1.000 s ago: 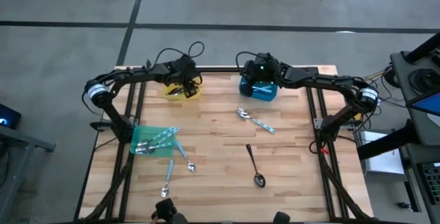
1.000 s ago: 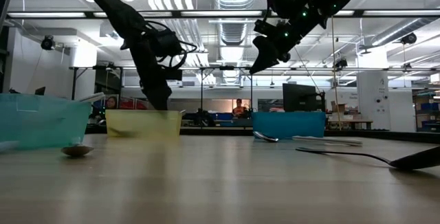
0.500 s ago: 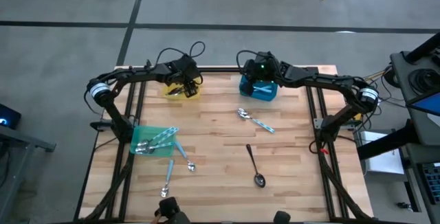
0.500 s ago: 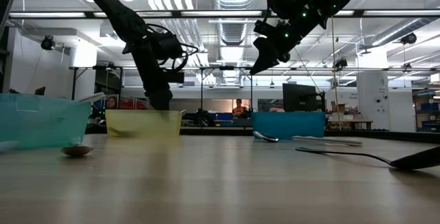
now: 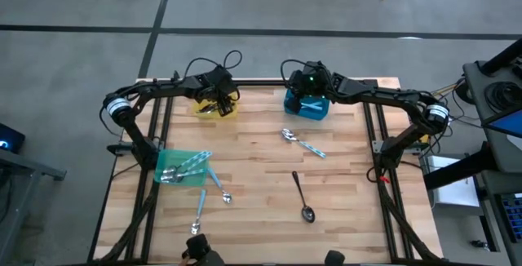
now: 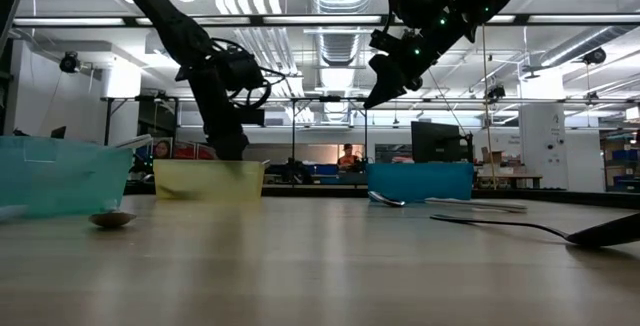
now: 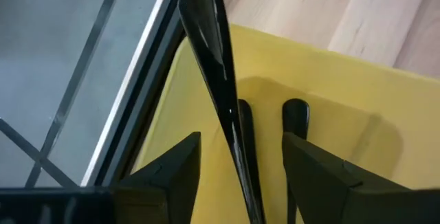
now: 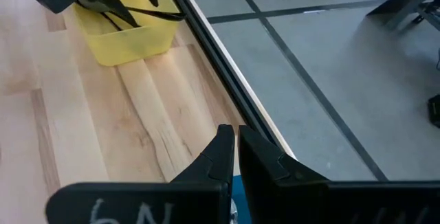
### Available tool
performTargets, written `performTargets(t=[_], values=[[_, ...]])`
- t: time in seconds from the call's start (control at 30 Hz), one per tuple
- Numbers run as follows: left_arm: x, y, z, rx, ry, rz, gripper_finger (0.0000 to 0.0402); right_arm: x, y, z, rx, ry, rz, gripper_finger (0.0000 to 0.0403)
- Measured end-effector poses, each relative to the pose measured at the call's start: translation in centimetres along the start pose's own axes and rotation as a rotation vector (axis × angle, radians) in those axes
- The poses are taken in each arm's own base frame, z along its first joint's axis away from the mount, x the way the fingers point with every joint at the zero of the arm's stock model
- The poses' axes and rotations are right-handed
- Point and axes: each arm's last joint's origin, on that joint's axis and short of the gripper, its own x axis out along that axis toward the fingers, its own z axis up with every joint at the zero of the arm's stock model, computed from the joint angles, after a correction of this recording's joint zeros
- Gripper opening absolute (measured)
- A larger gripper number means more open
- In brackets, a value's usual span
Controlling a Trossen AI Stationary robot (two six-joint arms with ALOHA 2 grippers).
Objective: Sort silverware by color (type)
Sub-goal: Put the black spoon into the yellow bin
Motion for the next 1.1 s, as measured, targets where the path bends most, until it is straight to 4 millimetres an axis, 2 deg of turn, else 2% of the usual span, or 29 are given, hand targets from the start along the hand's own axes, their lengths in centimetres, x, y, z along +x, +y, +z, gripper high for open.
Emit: performTargets(t=[0.43, 0.87, 1.1], values=[[0.04, 0.01, -0.07, -0.022, 0.002, 0.000, 0.0079, 0.00, 0.00, 0.00, 0.000, 0.000, 0.000, 0.0013], [0.05, 0.02, -0.08, -0.032, 0.002, 0.000, 0.0040, 0.00, 0.00, 0.00, 0.000, 0.000, 0.000, 0.0013], [0.05, 0.02, -0.08, -0.032, 0.003, 0.000, 0.0037, 0.00, 0.00, 0.00, 0.001, 0.000, 0.000, 0.0013]])
